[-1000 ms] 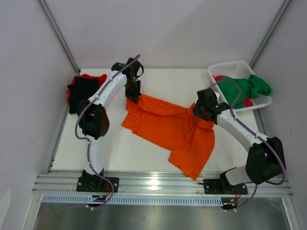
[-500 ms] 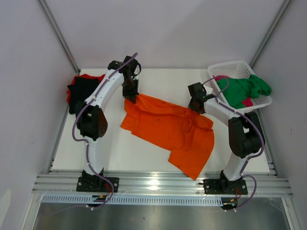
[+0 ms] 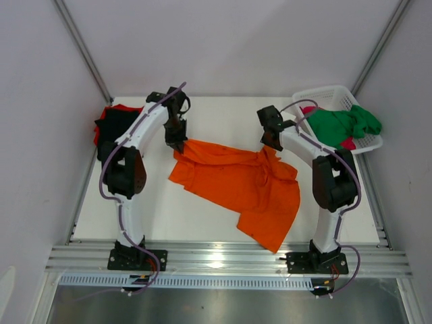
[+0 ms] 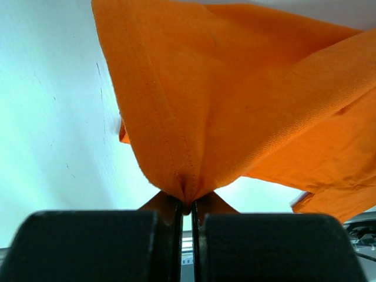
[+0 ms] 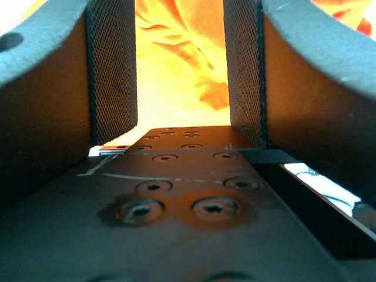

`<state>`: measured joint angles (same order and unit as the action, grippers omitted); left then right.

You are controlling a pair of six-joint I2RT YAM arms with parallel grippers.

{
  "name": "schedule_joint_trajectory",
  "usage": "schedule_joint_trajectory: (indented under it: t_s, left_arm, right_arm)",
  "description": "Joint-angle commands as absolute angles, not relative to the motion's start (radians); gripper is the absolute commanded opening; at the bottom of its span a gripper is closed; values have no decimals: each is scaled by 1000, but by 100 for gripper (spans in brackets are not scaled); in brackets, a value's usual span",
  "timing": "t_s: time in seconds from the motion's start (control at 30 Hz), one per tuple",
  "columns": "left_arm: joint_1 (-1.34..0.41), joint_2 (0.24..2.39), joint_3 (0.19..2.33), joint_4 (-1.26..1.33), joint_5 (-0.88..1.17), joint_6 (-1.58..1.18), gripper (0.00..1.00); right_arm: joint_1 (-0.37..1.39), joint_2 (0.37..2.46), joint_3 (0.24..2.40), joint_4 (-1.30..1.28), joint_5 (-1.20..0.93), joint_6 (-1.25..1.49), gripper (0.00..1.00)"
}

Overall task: Fold and stack the t-shirts
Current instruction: Flatten out the tshirt

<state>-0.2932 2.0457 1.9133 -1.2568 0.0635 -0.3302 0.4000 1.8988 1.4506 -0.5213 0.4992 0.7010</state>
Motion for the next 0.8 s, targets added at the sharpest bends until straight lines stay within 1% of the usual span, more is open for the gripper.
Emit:
schedule_joint_trajectory:
  t_s: [0.0, 0.2, 0.43, 0.57, 0.7, 0.73, 0.77]
  left_arm:
    - [-285, 1982, 1902, -1226, 71, -311, 1]
    - [-282, 1991, 1904, -1223, 77, -314, 1]
    - [-282, 2008, 1891, -1218, 80, -316, 1]
    - [-282, 2010, 1862, -1206, 81, -318, 1]
    - [-282, 2011, 1839, -1190, 92, -324, 1]
    - [-282, 2013, 1833, -1187, 97, -324, 1]
    - [-282, 2014, 1830, -1178, 100, -325, 1]
  right_arm:
    - [400, 1937, 1499, -679, 572, 782, 48]
    - [387, 1965, 1493, -779, 496, 876, 48]
    - [359, 1899, 1439, -770, 469, 954, 48]
    - [305, 1801, 1391, -753, 443, 973, 48]
    - [233, 1683, 1298, -643, 330, 930, 49]
    - [218, 1654, 1240, -597, 251, 911, 49]
    - [204, 1628, 1212, -562, 215, 878, 49]
